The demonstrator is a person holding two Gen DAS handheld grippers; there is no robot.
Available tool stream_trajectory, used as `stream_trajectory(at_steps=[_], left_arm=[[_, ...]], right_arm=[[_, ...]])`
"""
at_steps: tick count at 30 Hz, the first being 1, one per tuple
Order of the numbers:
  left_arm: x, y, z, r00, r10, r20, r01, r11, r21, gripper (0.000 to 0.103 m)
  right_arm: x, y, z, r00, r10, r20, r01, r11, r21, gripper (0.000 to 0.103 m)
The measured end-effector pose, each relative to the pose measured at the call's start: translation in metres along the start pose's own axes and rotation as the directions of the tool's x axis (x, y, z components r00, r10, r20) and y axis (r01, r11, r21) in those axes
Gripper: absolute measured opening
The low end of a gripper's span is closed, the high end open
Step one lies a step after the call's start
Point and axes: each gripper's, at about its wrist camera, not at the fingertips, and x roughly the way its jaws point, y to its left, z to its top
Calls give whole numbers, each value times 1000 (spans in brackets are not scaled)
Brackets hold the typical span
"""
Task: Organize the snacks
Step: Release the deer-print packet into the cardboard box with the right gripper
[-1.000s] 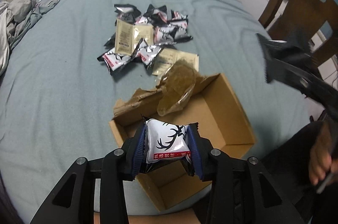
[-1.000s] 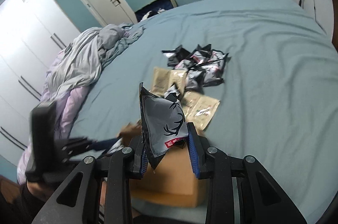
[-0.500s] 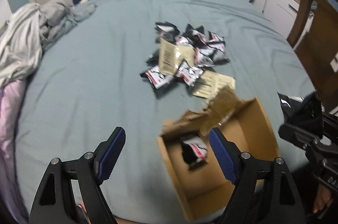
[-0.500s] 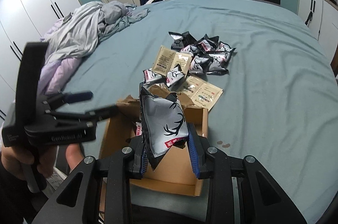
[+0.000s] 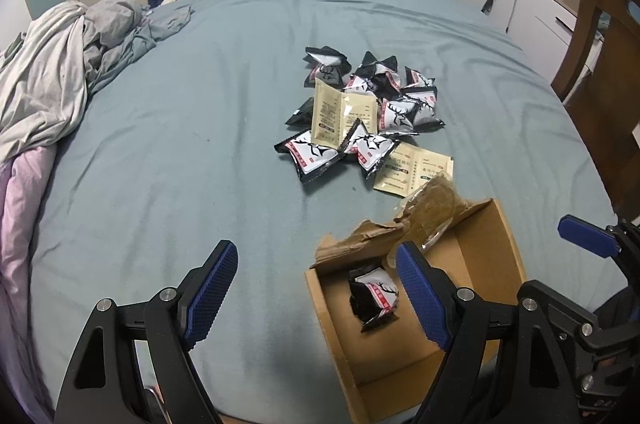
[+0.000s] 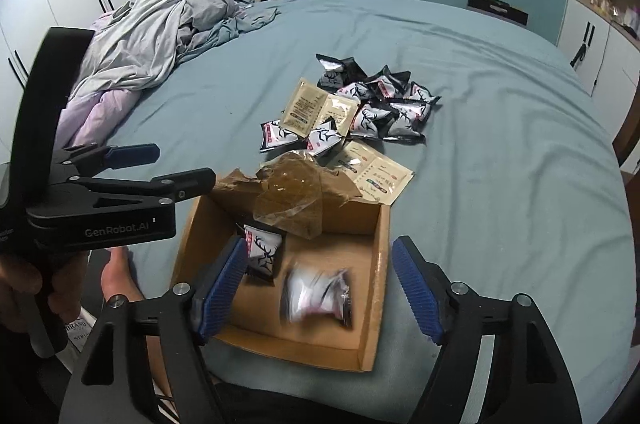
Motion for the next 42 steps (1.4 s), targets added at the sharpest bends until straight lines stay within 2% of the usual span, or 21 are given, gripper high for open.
stream_trajectory(at_steps=[13,17,20,27,30,35,39,42], left_arm=[[1,-4,1,1000,12,4,-12,1000,18,82],[2,-4,1,1000,13,3,-13,1000,20,82],[3,-4,1,1000,9,-1,-9,1000,16,82],[0,-4,-1,1000,10,6,-10,1000,22,82],[-1,-2,-1,1000,11,6,-11,1000,15,83],[3,3,-1,1000,10,-14,-10,1000,-7,83],[6,5,1,1000,8,-25,-8,1000,-17,83],[8,8,5,999,-2,-33,1,1000,-27,83]], right_arm=[[0,-4,3,994,-104,41,103,995,17,74],[-9,-14,3,987,-100,122,92,994,62,74],[-14,-19,-1,986,-80,147,67,994,91,74],[-13,-34,-4,997,-48,53,39,985,171,74],[-23,-46,9,998,-38,48,28,982,186,74],[-35,-60,30,996,-73,49,64,983,169,74],[-18,-63,49,994,-107,27,104,990,97,74],[10,-70,56,994,-106,-38,109,989,101,74]])
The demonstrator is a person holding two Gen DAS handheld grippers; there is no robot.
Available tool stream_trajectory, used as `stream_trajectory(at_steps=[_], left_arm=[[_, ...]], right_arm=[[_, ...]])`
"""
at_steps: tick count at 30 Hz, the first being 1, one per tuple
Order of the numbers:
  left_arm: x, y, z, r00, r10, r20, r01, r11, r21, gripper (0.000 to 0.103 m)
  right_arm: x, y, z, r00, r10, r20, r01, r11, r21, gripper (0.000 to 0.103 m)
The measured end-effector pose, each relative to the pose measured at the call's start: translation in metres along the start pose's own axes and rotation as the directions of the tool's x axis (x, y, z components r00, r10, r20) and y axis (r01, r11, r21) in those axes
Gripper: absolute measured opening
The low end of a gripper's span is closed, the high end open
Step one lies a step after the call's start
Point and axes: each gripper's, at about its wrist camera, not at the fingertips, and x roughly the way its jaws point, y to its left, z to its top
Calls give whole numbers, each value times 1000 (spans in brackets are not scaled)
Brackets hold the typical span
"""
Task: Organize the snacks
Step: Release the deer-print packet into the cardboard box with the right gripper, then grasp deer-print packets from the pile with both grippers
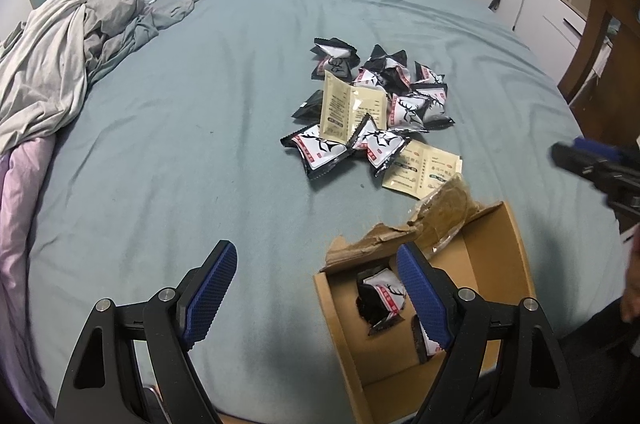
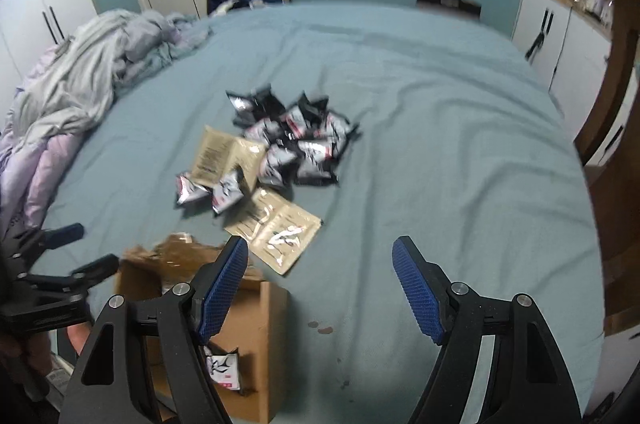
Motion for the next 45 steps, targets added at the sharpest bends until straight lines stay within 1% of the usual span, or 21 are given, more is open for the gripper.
stream_trajectory(at_steps=[2,4,6,11,13,15,17,19,21,25,28,31,32,33,34,35,37,39,42,45], left_arm=[[1,2,3,1000,-7,-3,7,1000,-10,83],[3,4,8,1000,-14,-6,14,1000,-19,83],[5,8,13,1000,-23,-8,22,999,-32,83],[14,19,25,999,-25,-20,24,998,-62,83],[19,23,28,999,-36,-32,33,997,-70,83],[23,31,31,995,-80,-55,74,992,-104,83],[27,39,32,992,-109,-66,97,983,-153,83],[30,44,33,991,-110,-74,96,981,-171,83],[33,43,34,992,-101,-77,87,983,-163,83],[37,38,38,993,-89,-79,78,988,-133,83],[41,35,40,994,-82,-77,72,991,-116,83],[46,35,44,994,-77,-74,71,993,-90,83],[50,37,48,994,-91,-67,86,993,-79,83],[53,38,51,993,-101,-64,96,993,-70,83],[58,38,57,992,-105,-66,101,993,-57,83],[65,40,63,993,-100,-67,97,994,-47,83],[76,44,69,992,-103,-68,100,994,-48,83],[89,46,73,983,-151,-102,146,988,-54,83],[104,43,80,974,-187,-131,181,982,-60,82],[117,39,91,956,-248,-154,240,968,-68,82]], right_arm=[[18,-4,4,997,46,-56,-44,999,31,74],[37,-7,11,990,86,-115,-80,995,51,74],[54,-7,19,983,94,-159,-88,995,46,74],[94,-7,38,968,106,-228,-98,994,48,74],[108,-7,44,963,119,-242,-107,992,60,74],[121,-6,53,956,165,-242,-151,986,75,74],[129,-3,62,945,222,-241,-210,975,76,74],[134,4,71,931,273,-242,-266,962,63,74],[142,12,78,923,294,-247,-293,955,40,74],[167,32,87,911,291,-292,-314,949,-34,74],[186,52,93,912,254,-322,-303,946,-112,74],[203,72,98,912,206,-356,-290,935,-204,74],[209,77,97,909,194,-368,-291,929,-229,68],[215,82,96,905,185,-384,-294,923,-248,55],[220,87,94,899,177,-400,-299,917,-265,47],[224,89,93,900,164,-404,-292,915,-278,41],[224,91,92,907,163,-389,-291,910,-296,40],[221,86,92,907,182,-379,-302,909,-287,40],[203,67,94,916,215,-339,-307,919,-248,39],[178,47,93,933,224,-282,-289,932,-217,39]])
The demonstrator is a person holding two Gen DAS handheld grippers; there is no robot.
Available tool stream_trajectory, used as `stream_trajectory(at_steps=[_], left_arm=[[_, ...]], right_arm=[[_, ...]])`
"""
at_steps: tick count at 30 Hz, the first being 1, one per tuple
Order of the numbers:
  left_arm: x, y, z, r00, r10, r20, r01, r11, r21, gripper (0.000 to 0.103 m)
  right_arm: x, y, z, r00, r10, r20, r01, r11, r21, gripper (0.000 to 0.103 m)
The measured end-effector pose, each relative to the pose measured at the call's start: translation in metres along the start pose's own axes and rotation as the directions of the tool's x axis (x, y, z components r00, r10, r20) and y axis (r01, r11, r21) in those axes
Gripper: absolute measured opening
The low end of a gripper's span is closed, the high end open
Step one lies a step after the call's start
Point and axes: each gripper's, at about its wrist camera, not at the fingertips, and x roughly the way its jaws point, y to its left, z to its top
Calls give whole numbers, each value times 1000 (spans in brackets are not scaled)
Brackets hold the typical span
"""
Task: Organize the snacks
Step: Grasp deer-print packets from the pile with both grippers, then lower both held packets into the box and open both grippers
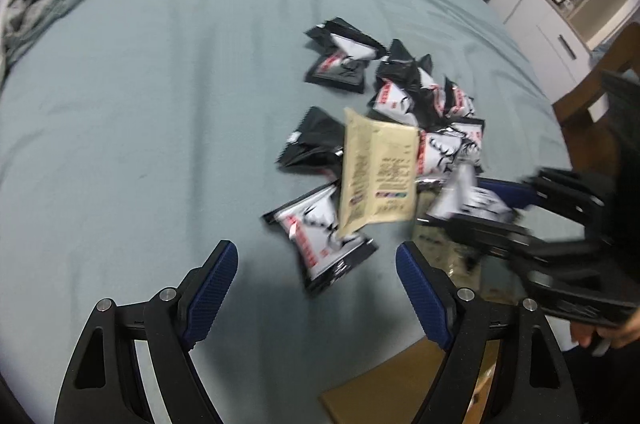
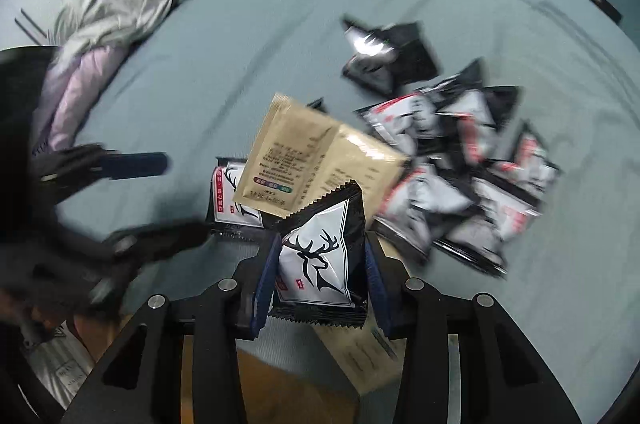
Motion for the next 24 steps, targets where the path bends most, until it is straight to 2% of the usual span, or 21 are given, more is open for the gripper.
stream_trajectory(at_steps=[4,7,10,12,14,15,16,18,20,24], left_arm=[[17,-3,8,999,3,-42,-3,1000,-3,82],[34,-7,7,997,22,-81,-20,999,25,80],[49,-10,8,994,60,-95,-55,997,51,71],[53,-17,8,993,97,-63,-91,992,91,68],[54,-24,8,991,129,-34,-123,984,130,53],[52,-25,7,992,123,-26,-119,985,126,49],[50,-25,6,994,109,-23,-106,988,113,40],[42,-23,1,996,90,-22,-88,993,80,36],[32,-23,-5,993,115,-5,-115,991,69,33],[3,-22,-21,990,134,36,-136,989,54,32]], right_arm=[[-52,-18,-28,995,-17,96,10,997,74,40],[-86,-15,-49,984,-11,176,-9,993,116,40],[-119,-15,-95,964,6,266,-49,987,154,40],[-133,-10,-137,951,-10,308,-57,976,208,40],[-140,-13,-169,944,-28,328,-71,956,286,40],[-142,-14,-181,943,-32,331,-78,946,315,40],[-145,-13,-193,940,-47,337,-76,936,344,40],[-152,-6,-200,935,-58,350,-70,937,344,40],[-152,1,-195,936,-73,344,-46,944,326,40],[-135,10,-177,949,-68,308,-28,955,297,40]])
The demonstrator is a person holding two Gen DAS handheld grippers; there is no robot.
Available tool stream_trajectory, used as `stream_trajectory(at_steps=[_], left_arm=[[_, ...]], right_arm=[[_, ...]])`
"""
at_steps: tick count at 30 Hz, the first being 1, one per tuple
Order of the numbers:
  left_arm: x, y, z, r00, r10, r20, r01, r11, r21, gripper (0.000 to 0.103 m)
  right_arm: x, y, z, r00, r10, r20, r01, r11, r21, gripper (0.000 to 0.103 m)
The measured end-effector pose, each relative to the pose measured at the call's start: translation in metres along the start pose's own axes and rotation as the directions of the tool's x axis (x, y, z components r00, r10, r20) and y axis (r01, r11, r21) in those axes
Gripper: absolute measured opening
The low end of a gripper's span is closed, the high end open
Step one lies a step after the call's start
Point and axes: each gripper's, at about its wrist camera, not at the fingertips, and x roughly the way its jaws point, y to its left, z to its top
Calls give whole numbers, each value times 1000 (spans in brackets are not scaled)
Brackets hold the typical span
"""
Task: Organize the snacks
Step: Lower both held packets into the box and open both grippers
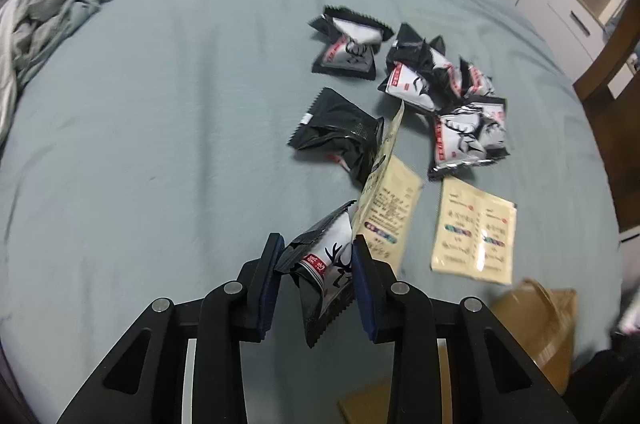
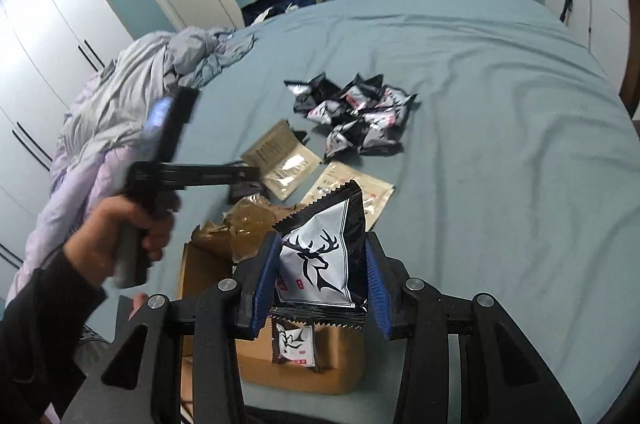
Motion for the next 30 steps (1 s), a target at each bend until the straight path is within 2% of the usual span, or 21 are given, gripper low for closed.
stream_trajectory(at_steps=[3,7,13,22,25,28,30], left_arm=[[-28,6,-8,999,-11,47,12,1000,-18,28],[-61,-1,-17,993,-46,111,48,999,-20,27],[-101,-9,-34,977,-118,178,118,993,8,24],[-143,-37,-84,957,-174,233,156,983,96,24],[-145,-47,-96,953,-222,204,197,971,135,24],[-128,-61,-103,976,-170,138,143,971,190,27],[-112,-70,-103,991,-60,121,32,975,220,38]], right_arm=[[8,6,2,1000,-3,-26,3,1000,-18,40],[5,14,5,1000,-8,-1,8,999,-51,40],[-2,9,3,1000,-1,15,1,1000,-9,40],[2,4,5,1000,10,11,-10,1000,10,40],[0,5,5,1000,17,15,-17,1000,5,40],[1,7,5,1000,20,15,-20,1000,-5,40],[2,7,5,1000,17,12,-17,1000,-8,40]])
